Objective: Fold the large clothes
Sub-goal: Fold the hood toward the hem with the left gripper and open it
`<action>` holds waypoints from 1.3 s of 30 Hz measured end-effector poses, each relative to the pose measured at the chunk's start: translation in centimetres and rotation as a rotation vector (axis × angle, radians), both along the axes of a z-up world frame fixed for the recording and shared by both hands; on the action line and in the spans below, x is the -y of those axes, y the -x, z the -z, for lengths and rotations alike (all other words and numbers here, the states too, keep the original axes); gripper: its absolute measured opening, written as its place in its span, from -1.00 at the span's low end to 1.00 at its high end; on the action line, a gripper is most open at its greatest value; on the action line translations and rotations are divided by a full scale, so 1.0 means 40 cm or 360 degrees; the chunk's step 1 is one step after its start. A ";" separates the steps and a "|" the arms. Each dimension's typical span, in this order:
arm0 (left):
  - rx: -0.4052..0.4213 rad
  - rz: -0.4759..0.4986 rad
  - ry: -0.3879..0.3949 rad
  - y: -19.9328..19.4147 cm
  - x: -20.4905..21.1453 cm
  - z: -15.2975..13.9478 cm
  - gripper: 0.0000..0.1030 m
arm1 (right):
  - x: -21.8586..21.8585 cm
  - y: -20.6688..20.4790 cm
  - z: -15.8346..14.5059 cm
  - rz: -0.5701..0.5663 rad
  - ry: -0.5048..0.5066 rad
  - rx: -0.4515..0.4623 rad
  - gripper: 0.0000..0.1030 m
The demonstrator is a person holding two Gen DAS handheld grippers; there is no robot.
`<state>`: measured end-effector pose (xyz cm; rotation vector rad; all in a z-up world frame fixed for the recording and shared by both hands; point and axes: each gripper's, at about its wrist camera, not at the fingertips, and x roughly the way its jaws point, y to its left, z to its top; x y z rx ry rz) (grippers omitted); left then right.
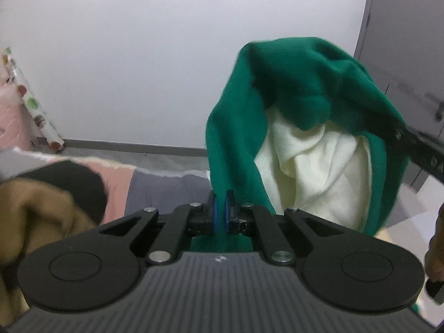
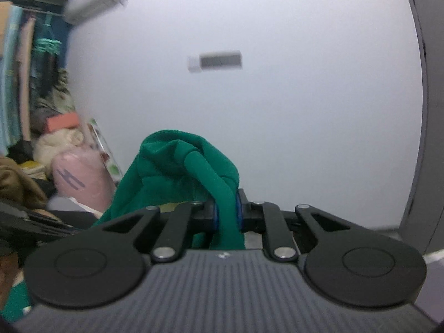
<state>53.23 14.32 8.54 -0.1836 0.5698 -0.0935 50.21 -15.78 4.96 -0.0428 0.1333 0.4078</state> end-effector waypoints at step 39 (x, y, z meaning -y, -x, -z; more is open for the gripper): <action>-0.0212 -0.0197 0.0951 0.733 -0.046 0.329 0.04 | 0.202 0.808 0.286 -0.0019 -0.0360 -0.0627 -0.61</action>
